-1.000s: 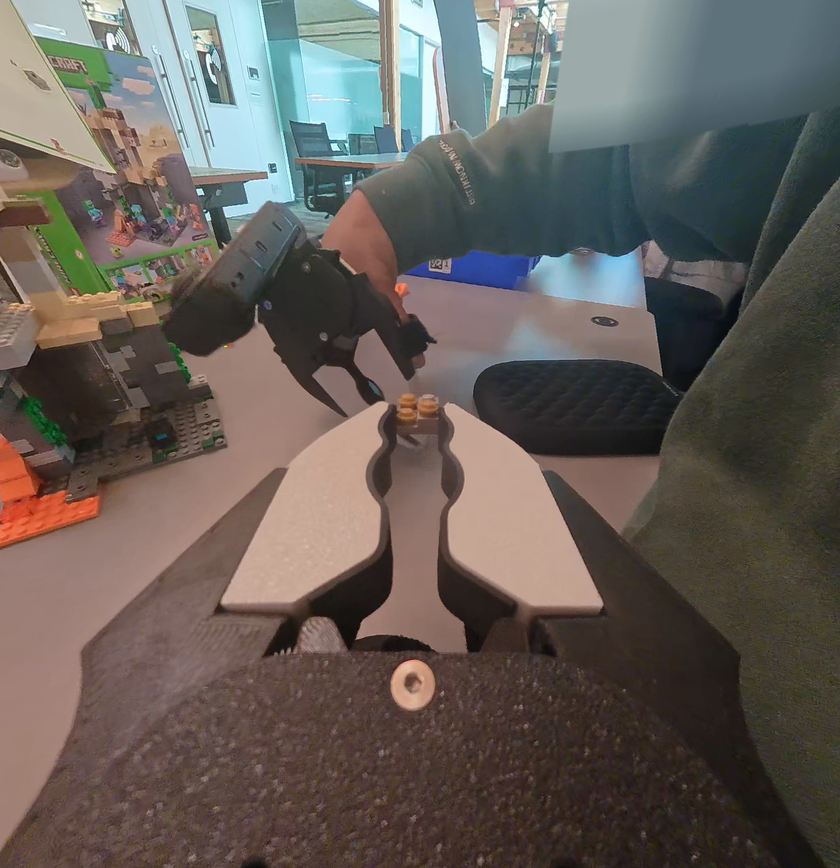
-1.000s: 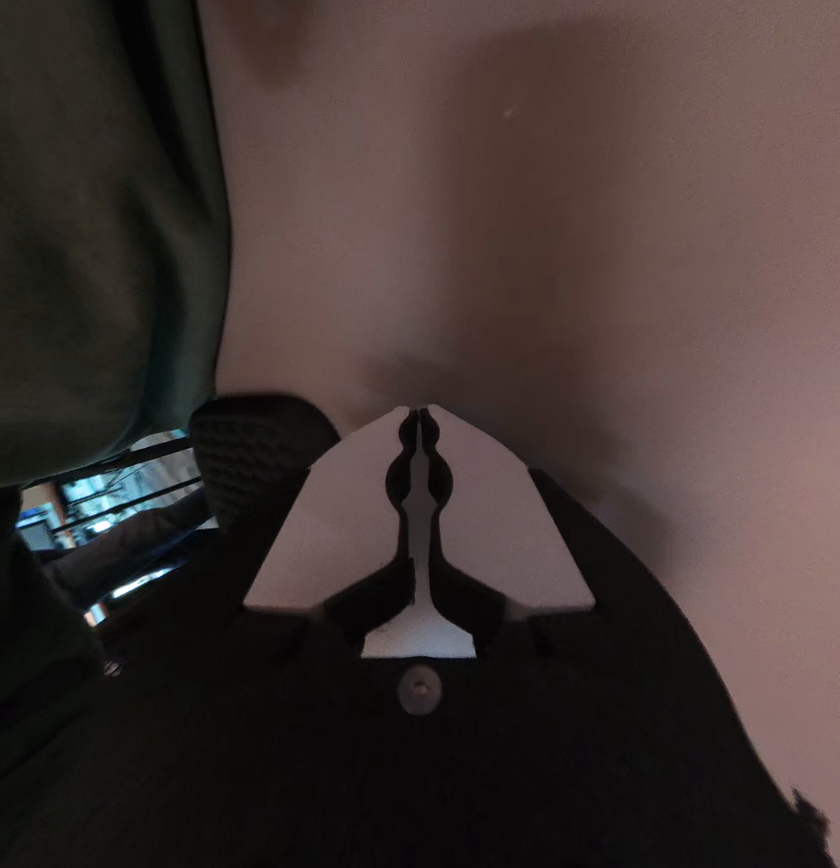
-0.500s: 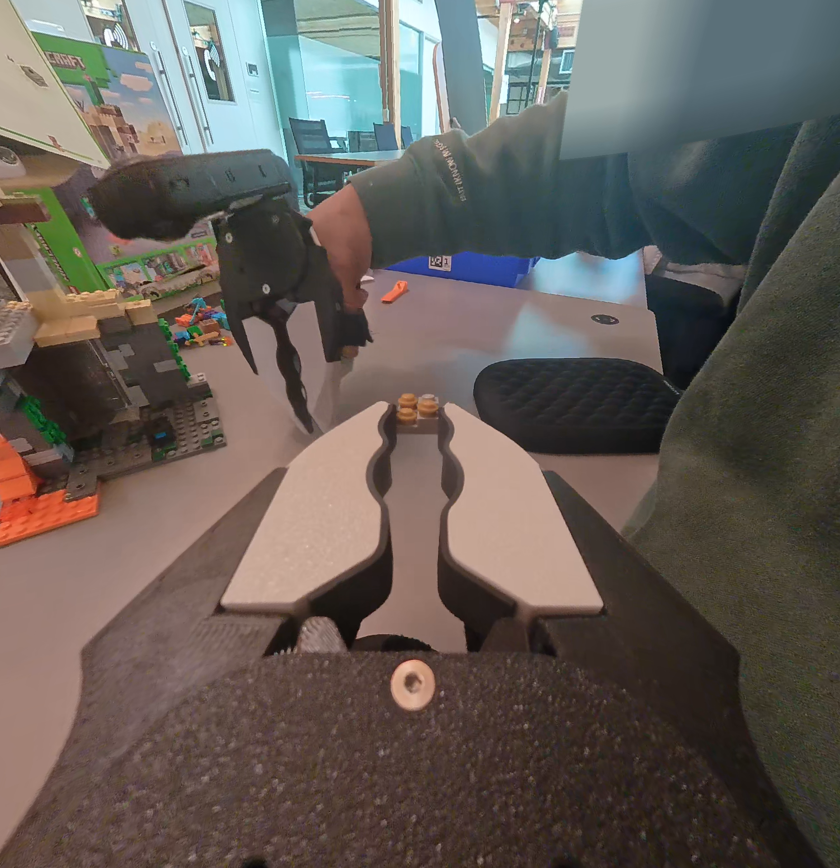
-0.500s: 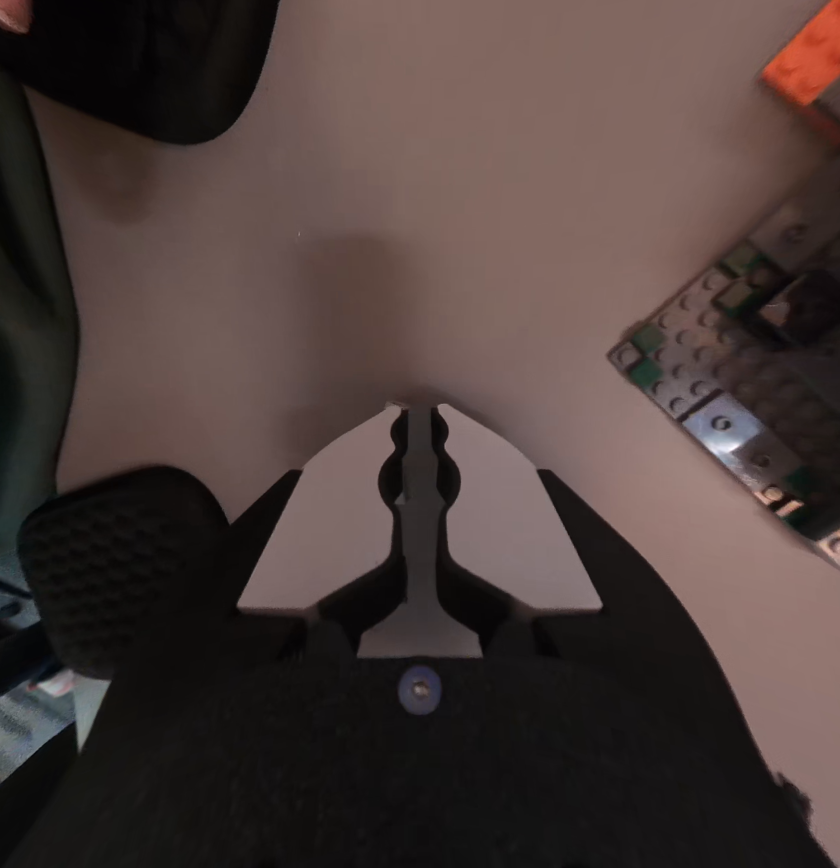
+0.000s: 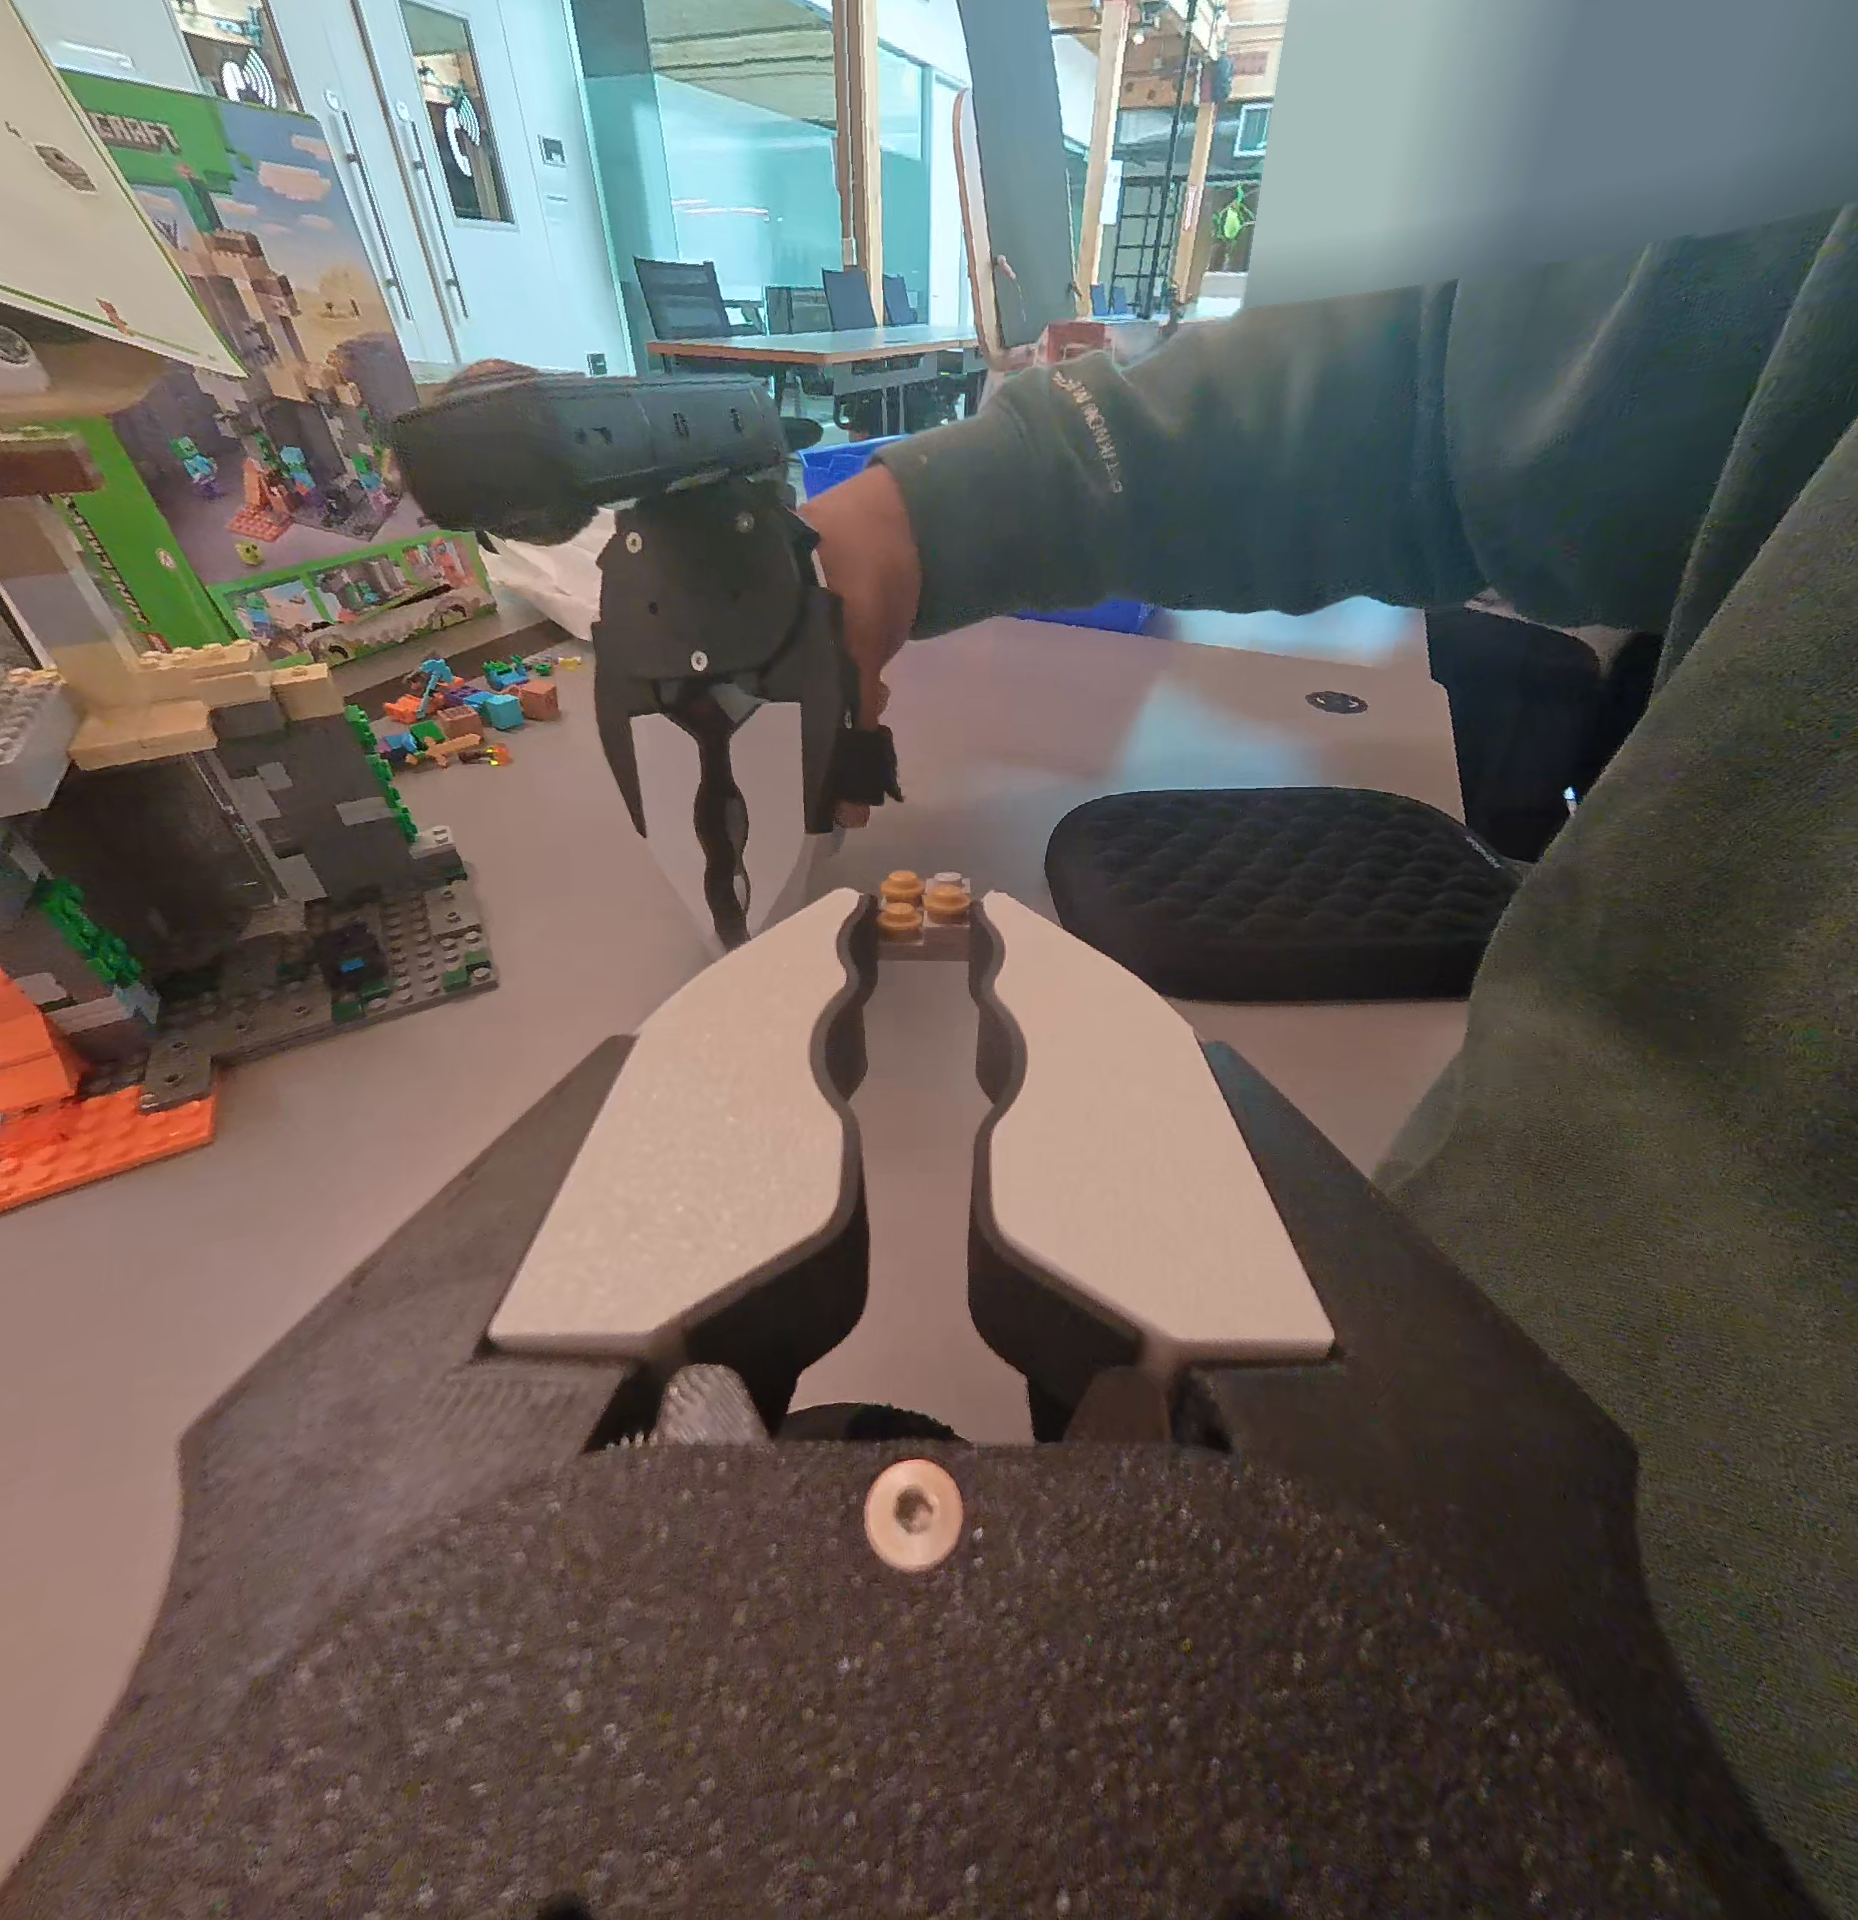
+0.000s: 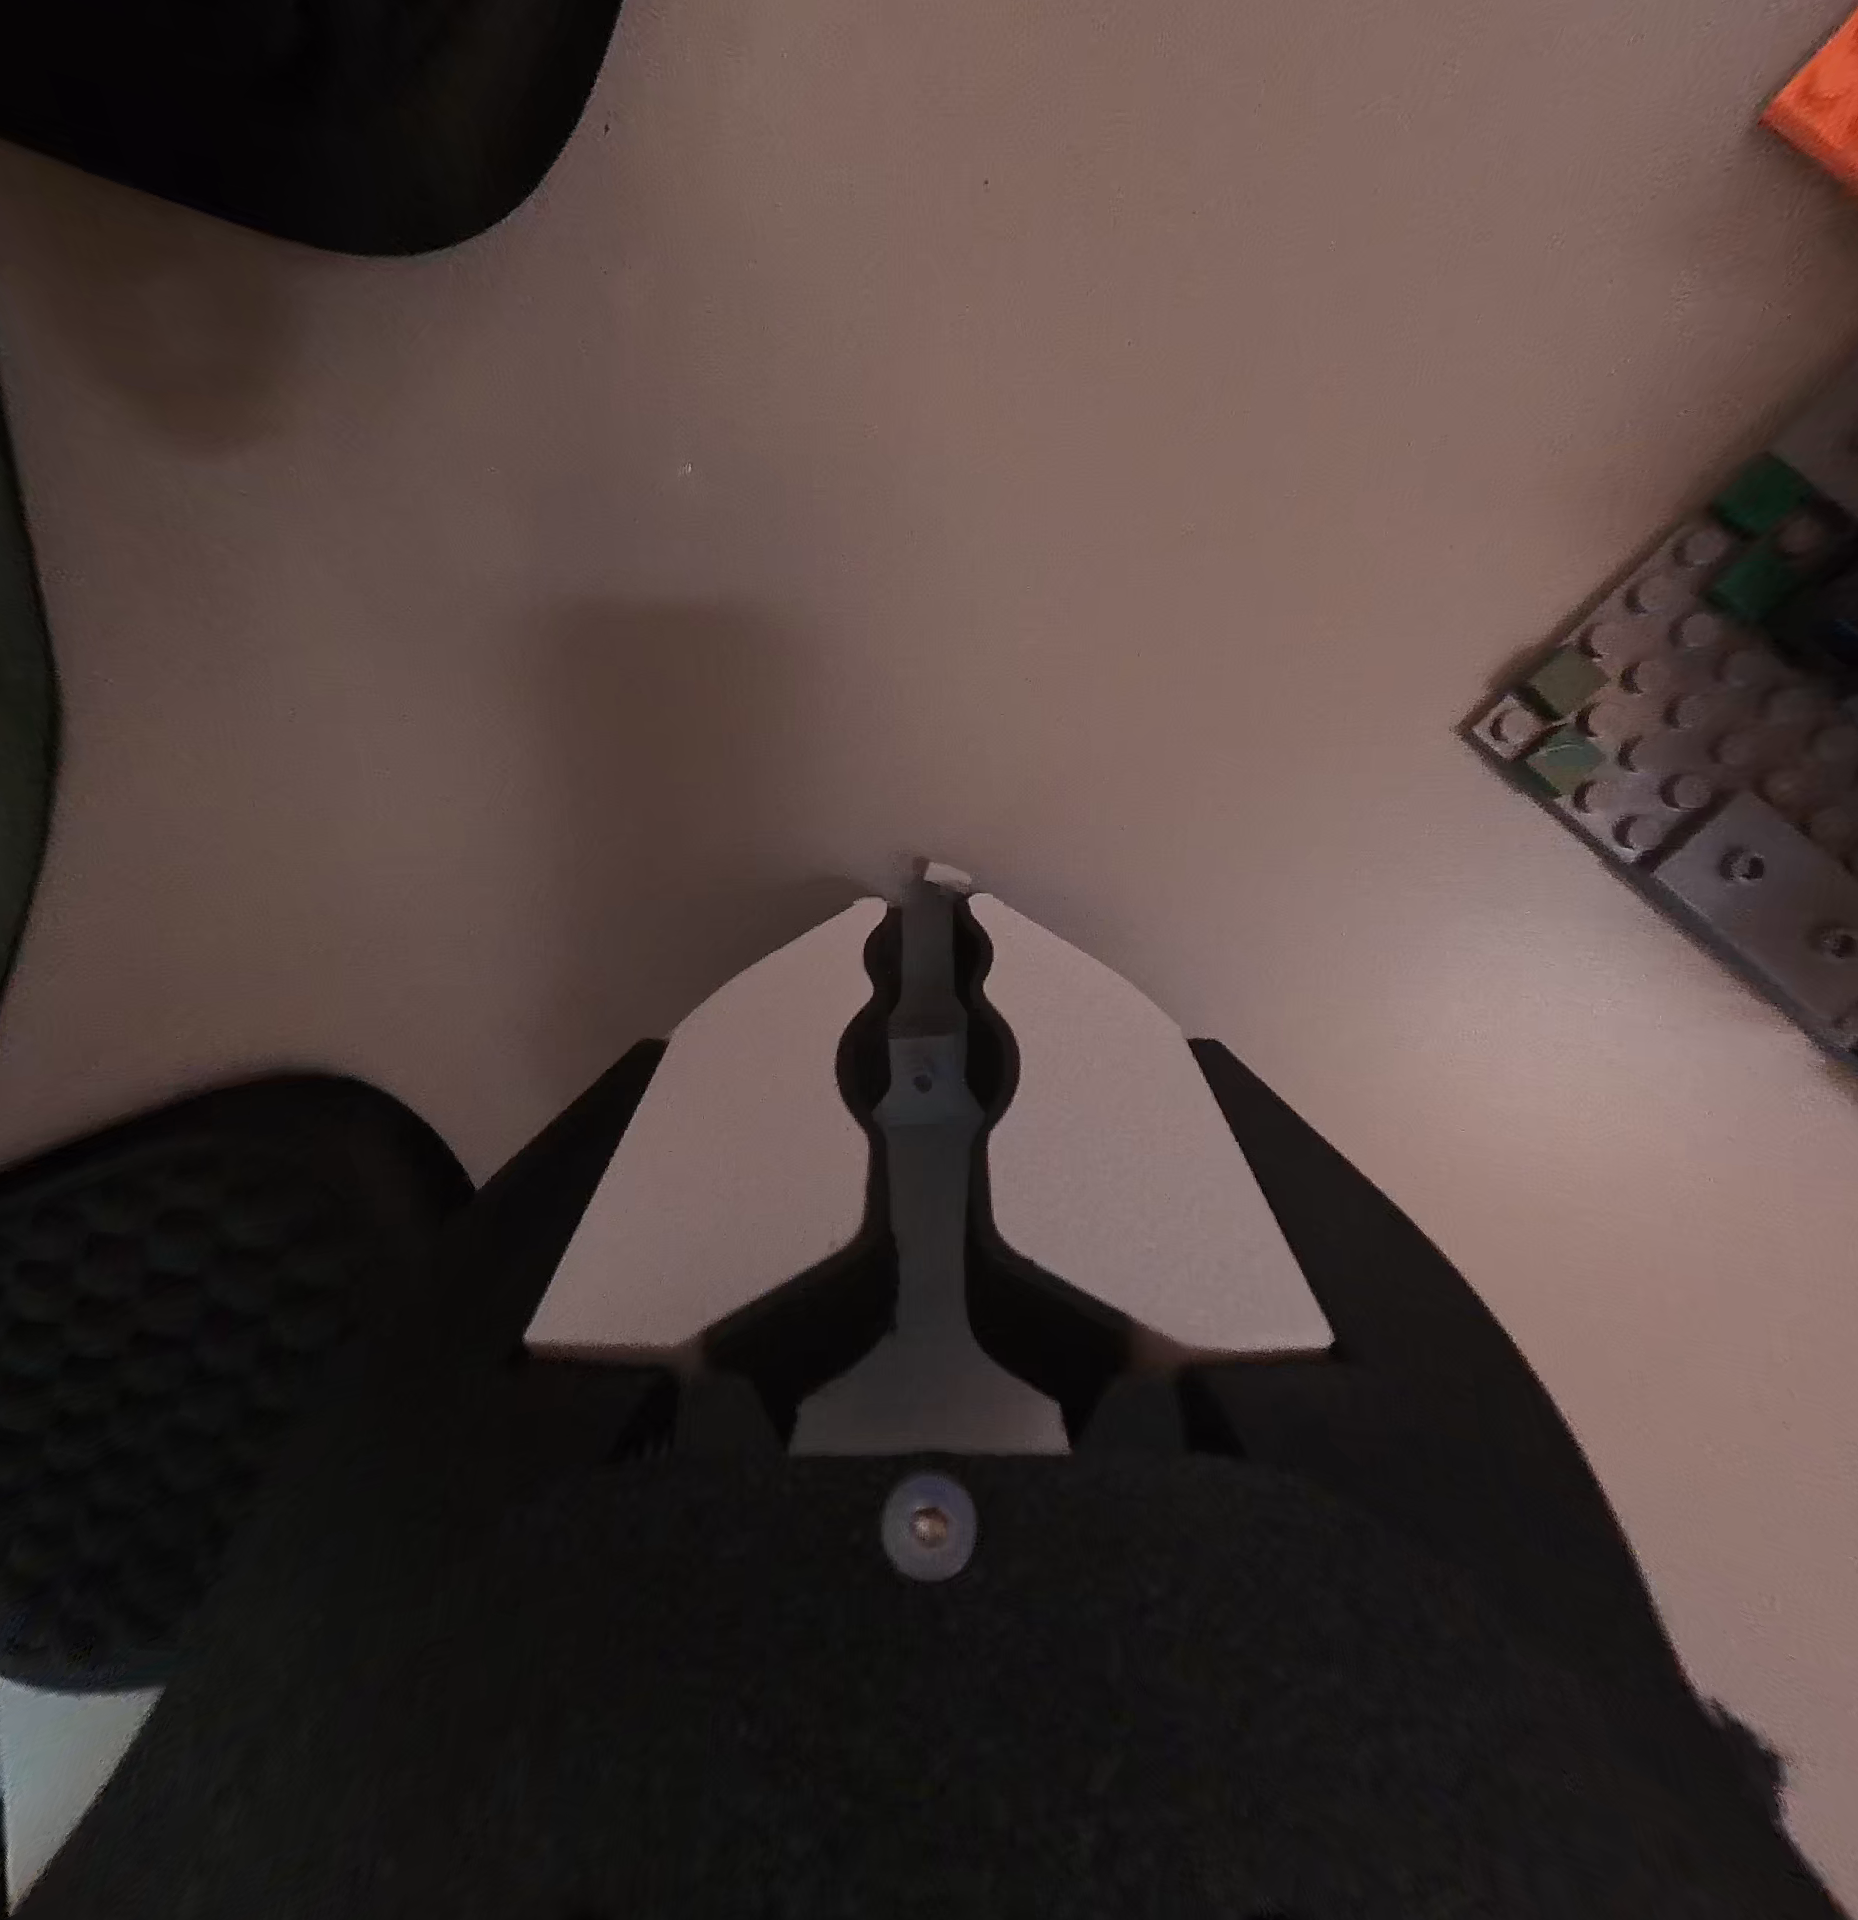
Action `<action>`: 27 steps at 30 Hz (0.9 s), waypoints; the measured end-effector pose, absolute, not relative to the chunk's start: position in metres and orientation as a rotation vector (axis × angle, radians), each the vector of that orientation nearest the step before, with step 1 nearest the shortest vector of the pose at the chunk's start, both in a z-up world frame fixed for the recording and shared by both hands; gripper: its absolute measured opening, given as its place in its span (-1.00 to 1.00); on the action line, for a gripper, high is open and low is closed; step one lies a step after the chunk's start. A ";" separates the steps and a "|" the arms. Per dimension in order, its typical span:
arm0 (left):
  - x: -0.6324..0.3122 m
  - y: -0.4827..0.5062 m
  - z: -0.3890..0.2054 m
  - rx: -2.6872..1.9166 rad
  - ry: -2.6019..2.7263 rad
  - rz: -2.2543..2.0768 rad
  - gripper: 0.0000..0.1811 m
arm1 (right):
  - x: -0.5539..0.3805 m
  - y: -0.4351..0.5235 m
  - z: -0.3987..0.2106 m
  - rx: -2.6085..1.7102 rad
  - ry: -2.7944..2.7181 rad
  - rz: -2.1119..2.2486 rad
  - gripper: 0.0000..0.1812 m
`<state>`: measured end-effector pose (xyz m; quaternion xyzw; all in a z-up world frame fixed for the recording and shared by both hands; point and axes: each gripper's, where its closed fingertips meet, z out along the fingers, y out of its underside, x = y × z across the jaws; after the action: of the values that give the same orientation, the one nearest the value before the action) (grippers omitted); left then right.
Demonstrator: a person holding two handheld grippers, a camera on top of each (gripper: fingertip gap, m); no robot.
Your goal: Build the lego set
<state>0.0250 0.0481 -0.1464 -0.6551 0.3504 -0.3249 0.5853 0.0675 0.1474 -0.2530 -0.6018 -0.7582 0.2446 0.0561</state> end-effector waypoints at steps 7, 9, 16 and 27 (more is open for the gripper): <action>0.025 0.047 -0.146 -1.524 0.823 -0.755 -0.83 | 0.063 0.149 -0.253 -1.846 -2.238 0.684 -1.00; 0.026 0.047 -0.146 -1.524 0.824 -0.753 -0.83 | 0.062 0.150 -0.250 -1.841 -2.261 0.642 -1.00; 0.025 0.047 -0.146 -1.518 0.824 -0.748 -0.83 | 0.043 0.145 -0.245 -1.744 -2.405 0.528 -1.00; 0.025 0.046 -0.146 -1.516 0.828 -0.749 -0.83 | 0.057 0.156 -0.241 -1.772 -2.362 0.534 -1.00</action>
<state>0.0255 0.0461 -0.1462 -0.6509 0.3556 -0.3215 0.5886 0.0568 0.1563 -0.2409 -0.5890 -0.7853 0.1774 0.0703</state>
